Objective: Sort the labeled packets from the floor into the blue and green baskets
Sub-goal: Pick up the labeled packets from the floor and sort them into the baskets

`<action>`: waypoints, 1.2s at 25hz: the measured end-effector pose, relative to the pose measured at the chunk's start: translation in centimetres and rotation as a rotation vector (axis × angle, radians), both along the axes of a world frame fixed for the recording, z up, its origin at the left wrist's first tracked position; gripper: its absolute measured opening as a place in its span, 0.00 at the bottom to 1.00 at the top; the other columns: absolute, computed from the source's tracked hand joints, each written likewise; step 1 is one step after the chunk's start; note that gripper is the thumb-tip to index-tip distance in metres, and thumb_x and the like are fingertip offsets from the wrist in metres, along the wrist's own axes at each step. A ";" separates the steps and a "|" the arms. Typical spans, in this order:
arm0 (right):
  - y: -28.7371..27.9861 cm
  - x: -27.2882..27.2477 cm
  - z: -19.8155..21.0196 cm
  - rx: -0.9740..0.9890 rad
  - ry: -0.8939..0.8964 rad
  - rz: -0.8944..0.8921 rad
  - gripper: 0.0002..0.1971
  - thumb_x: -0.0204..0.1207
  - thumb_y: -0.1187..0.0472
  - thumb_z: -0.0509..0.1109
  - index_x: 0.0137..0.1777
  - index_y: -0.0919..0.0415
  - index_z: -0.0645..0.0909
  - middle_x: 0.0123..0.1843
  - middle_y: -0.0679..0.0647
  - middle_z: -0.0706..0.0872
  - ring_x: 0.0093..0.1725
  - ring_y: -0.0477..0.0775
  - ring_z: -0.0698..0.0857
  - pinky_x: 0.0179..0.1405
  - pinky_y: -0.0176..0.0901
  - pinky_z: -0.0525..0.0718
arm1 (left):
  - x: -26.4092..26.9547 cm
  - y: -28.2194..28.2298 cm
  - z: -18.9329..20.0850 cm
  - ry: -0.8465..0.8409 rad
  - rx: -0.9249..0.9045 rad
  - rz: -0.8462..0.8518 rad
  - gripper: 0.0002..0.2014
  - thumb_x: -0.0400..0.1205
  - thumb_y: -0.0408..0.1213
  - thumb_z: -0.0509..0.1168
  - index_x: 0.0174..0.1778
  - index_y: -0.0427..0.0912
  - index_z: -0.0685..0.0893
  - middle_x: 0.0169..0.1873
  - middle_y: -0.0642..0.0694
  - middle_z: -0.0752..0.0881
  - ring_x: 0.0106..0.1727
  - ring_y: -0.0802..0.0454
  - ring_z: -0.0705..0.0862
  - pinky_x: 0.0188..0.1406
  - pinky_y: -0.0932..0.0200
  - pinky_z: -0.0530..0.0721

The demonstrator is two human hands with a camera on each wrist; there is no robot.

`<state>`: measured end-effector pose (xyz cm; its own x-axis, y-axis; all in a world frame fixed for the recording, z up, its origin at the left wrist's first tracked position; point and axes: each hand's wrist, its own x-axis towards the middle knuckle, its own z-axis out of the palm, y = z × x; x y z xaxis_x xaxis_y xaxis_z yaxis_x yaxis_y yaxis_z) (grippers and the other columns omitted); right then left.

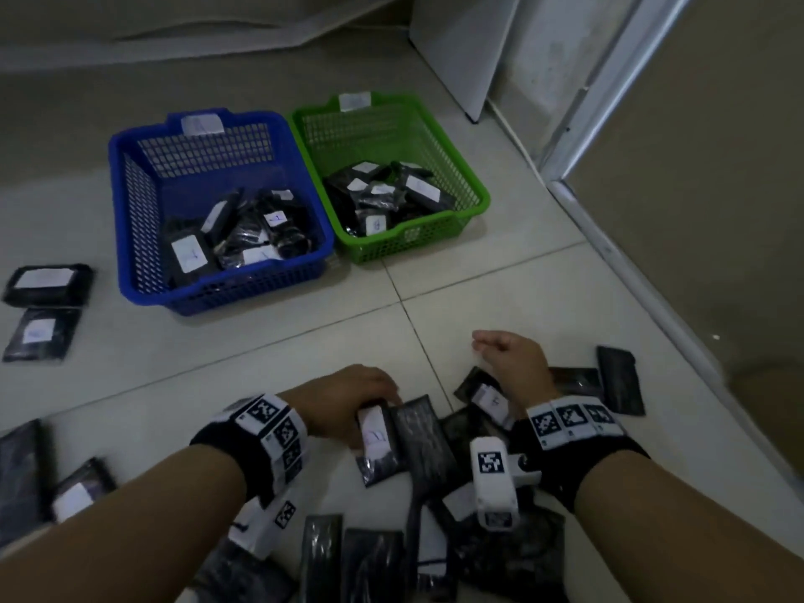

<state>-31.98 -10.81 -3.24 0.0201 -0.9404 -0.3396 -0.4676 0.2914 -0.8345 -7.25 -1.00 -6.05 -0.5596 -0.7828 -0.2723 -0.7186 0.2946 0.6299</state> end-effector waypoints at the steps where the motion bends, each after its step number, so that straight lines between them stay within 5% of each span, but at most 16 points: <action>1: 0.4 -1.4 -0.8 -0.026 0.200 0.096 0.14 0.77 0.68 0.68 0.62 0.66 0.85 0.62 0.61 0.86 0.59 0.55 0.84 0.52 0.28 0.78 | -0.1 0.0 -0.4 -0.029 -0.034 -0.026 0.34 0.66 0.41 0.79 0.69 0.40 0.78 0.68 0.42 0.76 0.68 0.46 0.73 0.71 0.54 0.70; 4: 2.5 -5.5 -2.9 -0.013 0.720 0.403 0.25 0.73 0.59 0.72 0.72 0.59 0.77 0.71 0.61 0.77 0.72 0.61 0.73 0.68 0.47 0.74 | -0.7 0.4 -0.7 -0.089 -0.095 -0.033 0.29 0.65 0.39 0.77 0.63 0.45 0.80 0.60 0.45 0.78 0.59 0.47 0.75 0.62 0.53 0.75; 7: 3.9 -5.9 -3.2 -0.033 0.794 0.481 0.27 0.72 0.58 0.74 0.71 0.60 0.75 0.69 0.61 0.74 0.71 0.63 0.71 0.64 0.50 0.74 | -0.4 0.0 0.8 -0.193 0.003 -0.001 0.25 0.67 0.35 0.76 0.61 0.45 0.82 0.57 0.49 0.77 0.57 0.51 0.75 0.53 0.65 0.69; 11: 3.6 -4.7 -1.5 -0.069 0.576 0.362 0.19 0.69 0.66 0.76 0.61 0.66 0.80 0.57 0.63 0.80 0.56 0.58 0.79 0.44 0.41 0.73 | 1.0 -0.2 2.9 -0.104 0.266 0.261 0.13 0.70 0.31 0.76 0.49 0.45 0.86 0.45 0.50 0.81 0.49 0.52 0.81 0.47 0.65 0.78; 14: 3.0 -3.0 -0.1 -0.035 0.201 0.152 0.10 0.72 0.70 0.73 0.53 0.66 0.83 0.45 0.59 0.85 0.45 0.55 0.83 0.40 0.41 0.77 | 0.9 0.0 4.8 0.384 0.560 0.682 0.09 0.77 0.28 0.71 0.52 0.39 0.85 0.41 0.46 0.86 0.39 0.52 0.87 0.36 0.61 0.87; 16: 2.6 -1.1 1.3 0.107 -0.139 0.012 0.09 0.76 0.71 0.68 0.53 0.63 0.82 0.44 0.61 0.86 0.41 0.60 0.85 0.43 0.52 0.86 | 0.4 0.2 6.1 0.616 0.582 0.886 0.10 0.81 0.26 0.66 0.57 0.37 0.84 0.45 0.41 0.87 0.38 0.52 0.87 0.35 0.61 0.88; 18: 2.2 0.6 3.0 0.211 -0.365 -0.055 0.10 0.79 0.73 0.63 0.55 0.62 0.81 0.43 0.62 0.86 0.37 0.60 0.85 0.38 0.54 0.88 | 0.1 0.4 7.2 0.750 0.535 1.043 0.12 0.82 0.25 0.64 0.61 0.37 0.82 0.49 0.37 0.87 0.39 0.49 0.86 0.36 0.59 0.89; 24: 1.4 4.4 6.5 0.171 -0.508 -0.021 0.13 0.77 0.77 0.61 0.52 0.61 0.80 0.41 0.62 0.86 0.35 0.60 0.84 0.32 0.50 0.88 | 1.6 0.8 9.1 0.973 0.406 1.263 0.15 0.81 0.25 0.65 0.64 0.35 0.78 0.46 0.39 0.86 0.39 0.47 0.86 0.37 0.52 0.89; 30: 0.8 7.8 8.6 0.151 -0.582 -0.079 0.09 0.78 0.75 0.63 0.56 0.66 0.77 0.42 0.62 0.85 0.36 0.60 0.85 0.29 0.49 0.89 | 2.7 0.2 10.5 1.165 0.324 1.290 0.16 0.81 0.26 0.65 0.64 0.34 0.76 0.47 0.37 0.86 0.42 0.45 0.86 0.44 0.46 0.90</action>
<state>-24.14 -10.04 5.31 0.1745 -0.8887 -0.4239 0.0808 0.4420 -0.8934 -4.55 -0.79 4.40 0.3145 -0.8419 -0.4386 0.4515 -0.2738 0.8493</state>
